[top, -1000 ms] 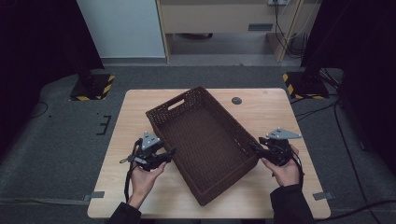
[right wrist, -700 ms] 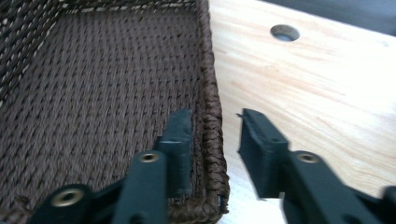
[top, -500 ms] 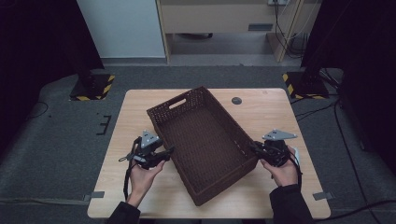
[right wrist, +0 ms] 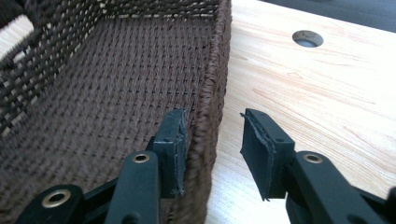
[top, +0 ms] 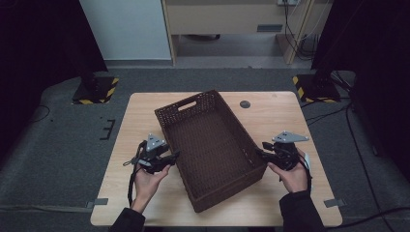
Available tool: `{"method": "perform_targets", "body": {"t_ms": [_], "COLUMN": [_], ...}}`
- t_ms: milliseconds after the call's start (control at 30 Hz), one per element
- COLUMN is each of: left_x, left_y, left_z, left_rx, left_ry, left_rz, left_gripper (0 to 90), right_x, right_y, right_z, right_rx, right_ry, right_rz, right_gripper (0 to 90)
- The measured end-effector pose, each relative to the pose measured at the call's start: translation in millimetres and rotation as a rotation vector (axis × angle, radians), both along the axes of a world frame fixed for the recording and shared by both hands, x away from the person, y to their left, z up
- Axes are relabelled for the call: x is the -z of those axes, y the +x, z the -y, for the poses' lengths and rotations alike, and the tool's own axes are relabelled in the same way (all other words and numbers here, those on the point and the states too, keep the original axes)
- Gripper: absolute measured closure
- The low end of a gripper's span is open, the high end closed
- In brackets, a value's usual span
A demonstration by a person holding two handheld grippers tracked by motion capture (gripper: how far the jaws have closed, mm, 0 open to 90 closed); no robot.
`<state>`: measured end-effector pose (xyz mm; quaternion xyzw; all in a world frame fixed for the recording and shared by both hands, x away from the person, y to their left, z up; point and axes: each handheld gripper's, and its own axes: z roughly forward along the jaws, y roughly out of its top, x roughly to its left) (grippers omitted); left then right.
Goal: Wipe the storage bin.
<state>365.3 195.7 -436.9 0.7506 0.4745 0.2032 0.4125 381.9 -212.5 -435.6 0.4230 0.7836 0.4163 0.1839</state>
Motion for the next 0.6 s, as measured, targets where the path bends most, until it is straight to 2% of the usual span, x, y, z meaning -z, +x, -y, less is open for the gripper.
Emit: {"method": "perform_targets", "body": {"t_ms": [100, 200, 233, 333, 500, 600], "left_x": [-0.1, -3.0, -3.3, -4.0, -4.5, -4.1], "left_y": [-1.1, -6.9, -8.2, -10.9, -11.7, -6.8], "left_z": [-2.6, -4.3, -4.5, -4.2, -3.3, -5.3], "left_rx": [0.009, 0.013, 0.013, 0.018, 0.020, 0.032], "left_ry": [-0.009, -0.014, -0.016, -0.010, 0.022, 0.007], "left_rz": [0.004, 0.005, 0.005, 0.004, 0.012, 0.000], "left_gripper": [49.0, 49.1, 48.9, 48.8, 50.4, 51.8], "right_x": [1.2, 1.2, 2.4, 3.5, 0.3, -5.0], "right_y": [-0.5, -3.3, -5.5, -8.1, -14.7, -12.1], "right_z": [-3.7, -7.1, -9.8, -9.4, -11.5, -11.0], "right_rx": [-0.018, -0.035, -0.024, -0.025, -0.032, -0.024], "right_ry": [0.000, -0.004, -0.030, -0.037, -0.033, -0.014], "right_rz": [0.002, -0.016, -0.012, -0.023, -0.048, 0.012], "right_gripper": [68.2, 74.0, 74.6, 74.8, 73.0, 65.1]}}
